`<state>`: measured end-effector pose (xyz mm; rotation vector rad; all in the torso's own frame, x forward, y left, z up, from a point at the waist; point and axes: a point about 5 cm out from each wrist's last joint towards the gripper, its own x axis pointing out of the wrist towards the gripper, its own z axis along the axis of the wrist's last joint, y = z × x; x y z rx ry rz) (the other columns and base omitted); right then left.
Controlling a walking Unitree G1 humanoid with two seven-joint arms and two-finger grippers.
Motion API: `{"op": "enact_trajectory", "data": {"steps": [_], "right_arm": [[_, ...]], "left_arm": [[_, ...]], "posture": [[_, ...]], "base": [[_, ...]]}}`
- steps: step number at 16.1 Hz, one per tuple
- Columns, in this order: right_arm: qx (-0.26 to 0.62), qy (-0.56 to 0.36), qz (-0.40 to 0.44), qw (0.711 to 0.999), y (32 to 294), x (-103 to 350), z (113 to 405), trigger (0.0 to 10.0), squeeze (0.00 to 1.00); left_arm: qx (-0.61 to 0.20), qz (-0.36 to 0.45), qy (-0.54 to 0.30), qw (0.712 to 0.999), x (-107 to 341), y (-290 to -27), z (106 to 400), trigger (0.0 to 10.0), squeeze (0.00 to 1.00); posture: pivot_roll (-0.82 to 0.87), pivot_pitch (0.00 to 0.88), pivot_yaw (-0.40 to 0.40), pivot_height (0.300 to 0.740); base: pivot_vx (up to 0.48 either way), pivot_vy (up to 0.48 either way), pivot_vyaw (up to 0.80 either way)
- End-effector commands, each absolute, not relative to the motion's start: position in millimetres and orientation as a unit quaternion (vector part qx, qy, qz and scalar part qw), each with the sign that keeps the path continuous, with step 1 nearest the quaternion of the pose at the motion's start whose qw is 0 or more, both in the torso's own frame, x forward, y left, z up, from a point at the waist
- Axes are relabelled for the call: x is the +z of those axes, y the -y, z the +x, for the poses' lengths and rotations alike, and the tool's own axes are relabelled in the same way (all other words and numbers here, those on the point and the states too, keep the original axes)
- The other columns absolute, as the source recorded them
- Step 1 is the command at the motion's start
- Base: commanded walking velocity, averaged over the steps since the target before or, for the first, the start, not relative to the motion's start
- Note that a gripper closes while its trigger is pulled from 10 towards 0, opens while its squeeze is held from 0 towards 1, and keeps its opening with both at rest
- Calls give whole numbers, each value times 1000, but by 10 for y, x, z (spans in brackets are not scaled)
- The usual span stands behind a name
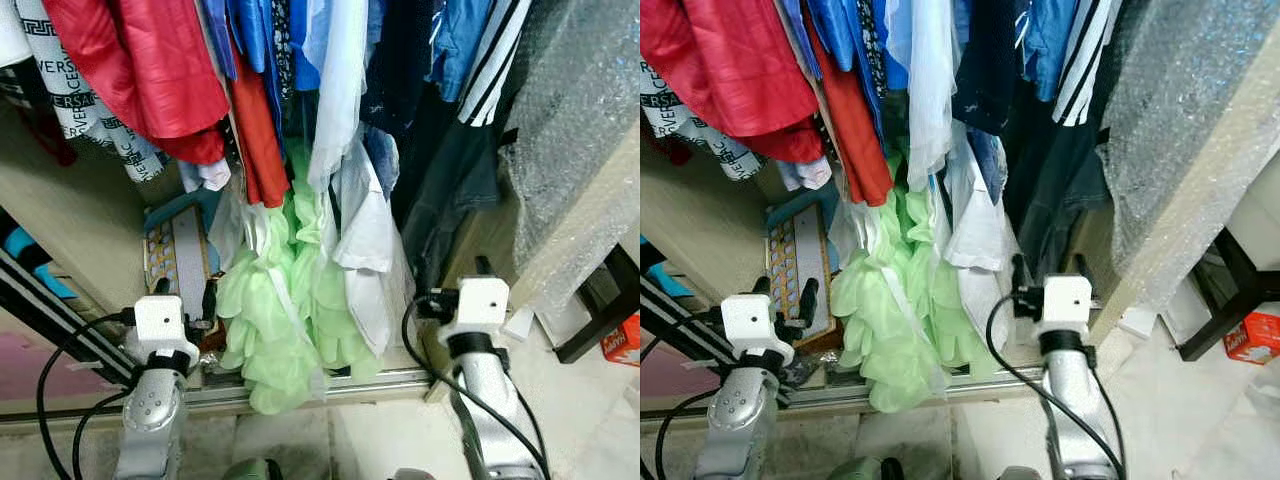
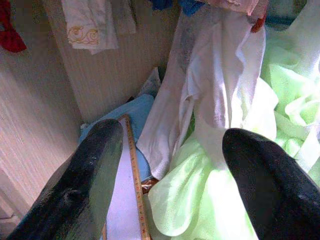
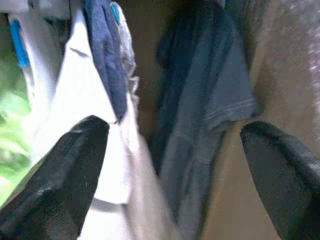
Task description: Clean up the room
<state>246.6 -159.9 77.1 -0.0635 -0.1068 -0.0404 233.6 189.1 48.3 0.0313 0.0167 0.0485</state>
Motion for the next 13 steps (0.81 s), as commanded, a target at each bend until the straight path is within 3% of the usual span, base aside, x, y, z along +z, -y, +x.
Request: {"op": "enact_trajectory", "data": {"steps": [1,13], "right_arm": [[-26,61,-8,998,1629,831,2494,10000,0],[-42,26,-31,998,1637,720,2490,10000,0]], "left_arm": [[31,10,-11,999,493,-1913,2372,10000,0],[37,-6,-14,999,470,-1927,2408,10000,0]], "posture": [[-116,0,69,740],[-114,0,73,740]], "base": [[0,0,0],[0,0,0]]}}
